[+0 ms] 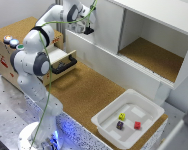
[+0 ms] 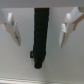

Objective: Slide the door to the left side

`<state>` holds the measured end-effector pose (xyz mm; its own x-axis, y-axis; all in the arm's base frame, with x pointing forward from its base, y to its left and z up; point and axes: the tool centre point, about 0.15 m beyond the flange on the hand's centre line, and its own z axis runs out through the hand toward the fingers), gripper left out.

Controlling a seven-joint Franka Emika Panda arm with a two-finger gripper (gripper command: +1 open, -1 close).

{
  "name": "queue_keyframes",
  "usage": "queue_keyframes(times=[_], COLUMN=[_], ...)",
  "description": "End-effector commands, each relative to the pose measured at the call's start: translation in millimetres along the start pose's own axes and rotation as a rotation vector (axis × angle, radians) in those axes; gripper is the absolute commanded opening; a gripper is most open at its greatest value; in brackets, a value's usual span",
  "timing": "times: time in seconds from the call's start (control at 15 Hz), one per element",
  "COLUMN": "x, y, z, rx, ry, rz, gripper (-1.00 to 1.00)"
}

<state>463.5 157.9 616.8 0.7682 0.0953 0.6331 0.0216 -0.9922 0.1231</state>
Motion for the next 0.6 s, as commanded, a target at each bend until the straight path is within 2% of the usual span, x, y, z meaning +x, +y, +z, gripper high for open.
queue_keyframes(times=[0.0, 0.13, 0.33, 0.4, 0.53], x=[-69.3, -84.7, -107.6, -114.2, -120.6], y=[22.3, 30.6, 24.2, 15.2, -5.9], z=[-8.7, 14.3, 61.0, 75.4, 89.3], rx=[-0.025, 0.032, 0.190, 0.225, 0.256], ry=[0.091, -0.016, -0.229, -0.295, -0.373], rz=[0.021, 0.021, -0.047, -0.098, -0.209], gripper=[1.00, 1.00, 1.00, 1.00, 1.00])
